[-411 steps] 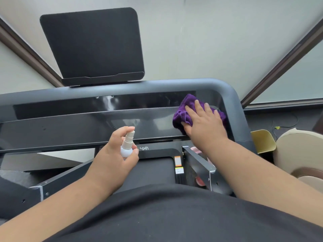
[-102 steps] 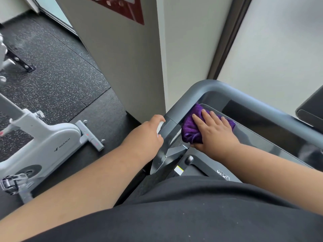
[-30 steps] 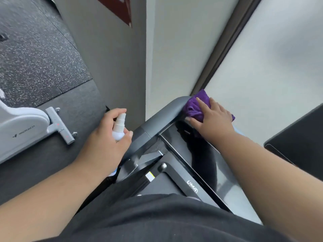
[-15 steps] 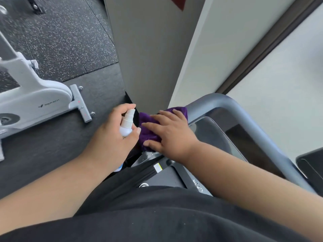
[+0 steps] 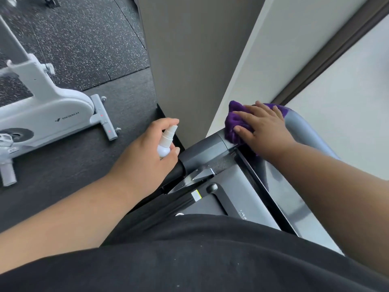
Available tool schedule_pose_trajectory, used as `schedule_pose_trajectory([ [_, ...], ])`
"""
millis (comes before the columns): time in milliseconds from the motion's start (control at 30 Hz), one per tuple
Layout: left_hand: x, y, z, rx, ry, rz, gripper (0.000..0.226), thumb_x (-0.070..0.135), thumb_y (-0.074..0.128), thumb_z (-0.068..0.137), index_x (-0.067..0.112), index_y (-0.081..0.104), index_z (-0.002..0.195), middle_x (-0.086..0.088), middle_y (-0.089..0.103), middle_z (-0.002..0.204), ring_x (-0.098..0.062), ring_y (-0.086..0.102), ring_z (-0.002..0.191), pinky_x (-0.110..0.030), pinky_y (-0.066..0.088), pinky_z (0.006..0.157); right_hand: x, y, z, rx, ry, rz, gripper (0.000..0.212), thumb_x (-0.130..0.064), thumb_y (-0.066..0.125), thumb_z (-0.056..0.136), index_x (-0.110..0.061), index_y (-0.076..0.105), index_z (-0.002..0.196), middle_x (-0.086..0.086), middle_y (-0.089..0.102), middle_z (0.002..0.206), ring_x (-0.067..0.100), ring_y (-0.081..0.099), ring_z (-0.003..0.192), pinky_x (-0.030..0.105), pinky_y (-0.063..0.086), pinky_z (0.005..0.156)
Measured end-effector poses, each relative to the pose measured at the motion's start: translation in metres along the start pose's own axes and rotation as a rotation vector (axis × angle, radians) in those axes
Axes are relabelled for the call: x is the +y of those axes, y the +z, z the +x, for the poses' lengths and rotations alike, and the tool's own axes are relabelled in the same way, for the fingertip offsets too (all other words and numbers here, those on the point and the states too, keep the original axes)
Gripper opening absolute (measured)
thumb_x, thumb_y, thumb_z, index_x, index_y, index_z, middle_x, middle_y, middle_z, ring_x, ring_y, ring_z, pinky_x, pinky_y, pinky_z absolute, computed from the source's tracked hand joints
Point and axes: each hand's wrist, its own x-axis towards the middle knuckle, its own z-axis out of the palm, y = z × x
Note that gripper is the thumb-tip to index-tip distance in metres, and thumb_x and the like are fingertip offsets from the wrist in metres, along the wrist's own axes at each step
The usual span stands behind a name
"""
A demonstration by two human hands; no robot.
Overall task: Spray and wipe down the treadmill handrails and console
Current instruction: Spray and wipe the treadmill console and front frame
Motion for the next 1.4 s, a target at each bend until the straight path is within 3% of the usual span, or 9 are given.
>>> schedule_pose_trajectory([
  [200, -0.007, -0.001, -0.008, -0.029, 0.002, 0.022, 0.052, 0.036, 0.064, 0.089, 0.058, 0.036, 0.128, 0.020, 0.062, 0.100, 0.000, 0.056, 0.085, -0.019, 0.043, 0.068, -0.116, 0.031, -0.032, -0.050, -0.405, -0.011, 0.051, -0.058, 0.049, 0.087, -0.034, 0.063, 0.130, 0.001, 0.060, 0.137, 0.032, 0.048, 0.132, 0.059, 0.026, 0.110],
  [367, -0.003, -0.002, -0.004, -0.044, 0.036, 0.032, 0.052, 0.037, 0.062, 0.088, 0.058, 0.037, 0.128, 0.025, 0.058, 0.098, -0.002, 0.054, 0.085, -0.019, 0.045, 0.069, -0.111, 0.033, -0.033, -0.026, -0.555, 0.000, 0.050, -0.047, 0.071, 0.085, -0.029, 0.064, 0.131, 0.007, 0.058, 0.139, 0.035, 0.048, 0.133, 0.061, 0.030, 0.109],
  [467, -0.003, -0.005, -0.002, -0.046, 0.024, 0.006, 0.052, 0.036, 0.063, 0.088, 0.058, 0.038, 0.127, 0.021, 0.062, 0.097, -0.006, 0.060, 0.083, -0.032, 0.050, 0.072, -0.064, 0.019, -0.027, 0.014, -0.453, 0.006, 0.055, -0.044, 0.074, 0.084, -0.028, 0.060, 0.135, 0.007, 0.055, 0.143, 0.035, 0.046, 0.135, 0.059, 0.026, 0.111],
  [700, -0.008, -0.006, -0.014, -0.058, 0.010, -0.001, 0.052, 0.034, 0.064, 0.089, 0.059, 0.037, 0.126, 0.029, 0.057, 0.103, 0.003, 0.056, 0.089, -0.022, 0.045, 0.069, 0.019, -0.005, -0.016, -0.055, -0.132, -0.071, 0.069, -0.045, 0.065, 0.089, -0.037, 0.034, 0.150, 0.002, 0.028, 0.161, 0.031, 0.017, 0.150, 0.053, 0.008, 0.120],
  [800, -0.004, -0.001, -0.017, -0.067, 0.008, -0.001, 0.053, 0.034, 0.064, 0.088, 0.058, 0.037, 0.127, 0.030, 0.056, 0.103, -0.002, 0.059, 0.085, -0.030, 0.048, 0.072, -0.027, 0.002, -0.025, -0.052, -0.248, -0.069, 0.070, -0.046, 0.072, 0.085, -0.033, 0.043, 0.147, 0.007, 0.036, 0.157, 0.036, 0.026, 0.147, 0.059, 0.014, 0.115],
  [933, 0.007, 0.008, -0.012, -0.088, 0.067, 0.016, 0.053, 0.034, 0.063, 0.088, 0.055, 0.037, 0.129, 0.032, 0.056, 0.097, 0.015, 0.054, 0.087, -0.003, 0.038, 0.069, -0.101, 0.034, -0.043, 0.028, -0.496, -0.069, 0.067, -0.045, 0.082, 0.073, -0.031, 0.060, 0.135, 0.011, 0.052, 0.145, 0.041, 0.042, 0.137, 0.067, 0.026, 0.107],
  [1067, 0.018, 0.012, -0.002, -0.099, 0.081, 0.034, 0.055, 0.032, 0.064, 0.089, 0.055, 0.036, 0.130, 0.029, 0.056, 0.097, 0.017, 0.052, 0.088, -0.002, 0.036, 0.068, -0.090, 0.035, -0.040, 0.018, -0.536, -0.076, 0.065, -0.038, 0.079, 0.078, -0.032, 0.056, 0.138, 0.008, 0.050, 0.147, 0.038, 0.041, 0.139, 0.064, 0.028, 0.110],
  [1300, 0.025, 0.017, -0.002, -0.115, 0.072, 0.039, 0.054, 0.032, 0.065, 0.089, 0.058, 0.036, 0.126, 0.030, 0.058, 0.099, 0.008, 0.055, 0.088, -0.010, 0.038, 0.066, 0.040, 0.002, -0.024, 0.046, -0.086, -0.112, 0.078, -0.031, 0.075, 0.083, -0.044, 0.036, 0.149, -0.002, 0.032, 0.160, 0.027, 0.023, 0.149, 0.051, 0.014, 0.118],
  [1400, 0.025, 0.017, -0.008, -0.124, 0.059, 0.044, 0.053, 0.034, 0.064, 0.088, 0.060, 0.036, 0.126, 0.031, 0.057, 0.103, 0.007, 0.055, 0.090, -0.012, 0.039, 0.067, 0.051, -0.002, -0.018, 0.013, -0.031, -0.167, 0.074, -0.034, 0.068, 0.088, -0.045, 0.029, 0.151, -0.002, 0.026, 0.162, 0.026, 0.018, 0.150, 0.050, 0.012, 0.119],
])
